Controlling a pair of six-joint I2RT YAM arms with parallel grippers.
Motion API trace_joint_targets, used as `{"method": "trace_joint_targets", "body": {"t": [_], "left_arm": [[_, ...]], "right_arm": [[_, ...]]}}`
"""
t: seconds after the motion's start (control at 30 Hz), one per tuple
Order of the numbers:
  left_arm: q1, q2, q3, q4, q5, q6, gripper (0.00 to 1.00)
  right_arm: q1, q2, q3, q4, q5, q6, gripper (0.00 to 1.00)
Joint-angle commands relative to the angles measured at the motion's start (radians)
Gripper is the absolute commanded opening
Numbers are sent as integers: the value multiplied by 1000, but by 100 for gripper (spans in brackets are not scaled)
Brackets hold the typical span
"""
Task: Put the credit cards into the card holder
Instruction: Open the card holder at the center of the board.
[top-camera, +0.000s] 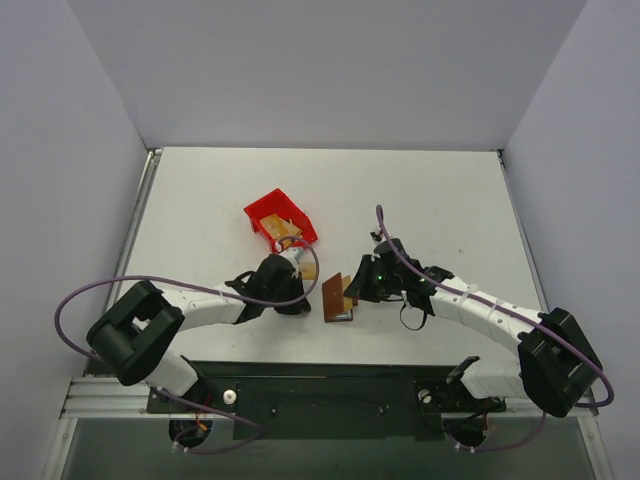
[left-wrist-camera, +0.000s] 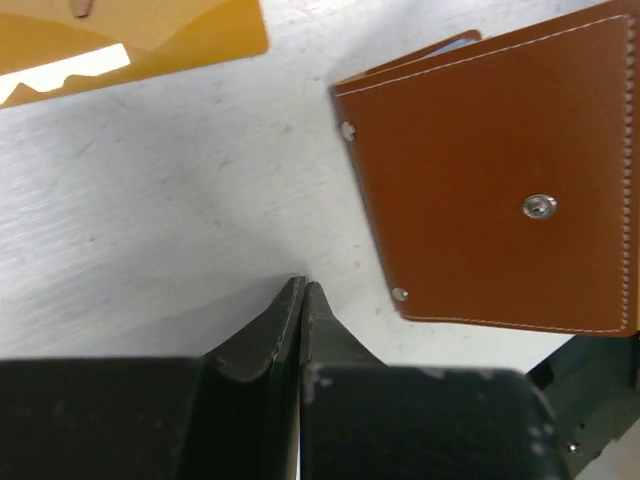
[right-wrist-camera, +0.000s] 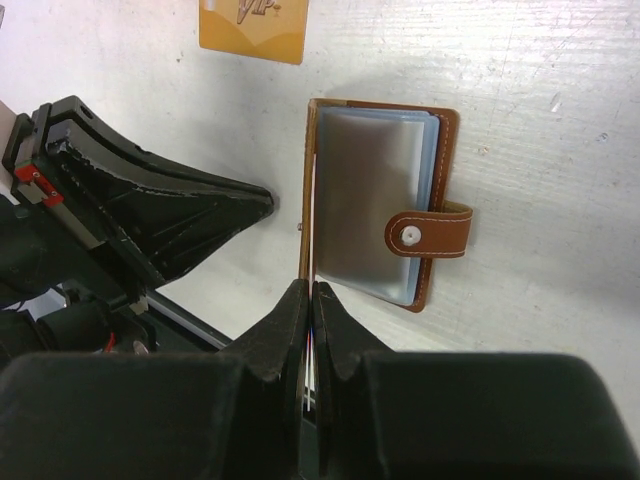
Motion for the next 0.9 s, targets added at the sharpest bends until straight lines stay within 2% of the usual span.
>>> {"method": "trace_joint_targets", "body": {"t": [0.0, 0.5, 0.87], "left_arm": [[-16, 54, -21, 168, 35, -55, 0], [-35, 217, -15, 359, 118, -99, 0], [-33, 327, -60, 489, 148, -127, 0]], "right_arm": [[8, 4, 33, 19, -2, 7, 0], [9, 16, 7, 91, -63, 27, 0], [11, 97, -2, 148, -83, 36, 0]]}}
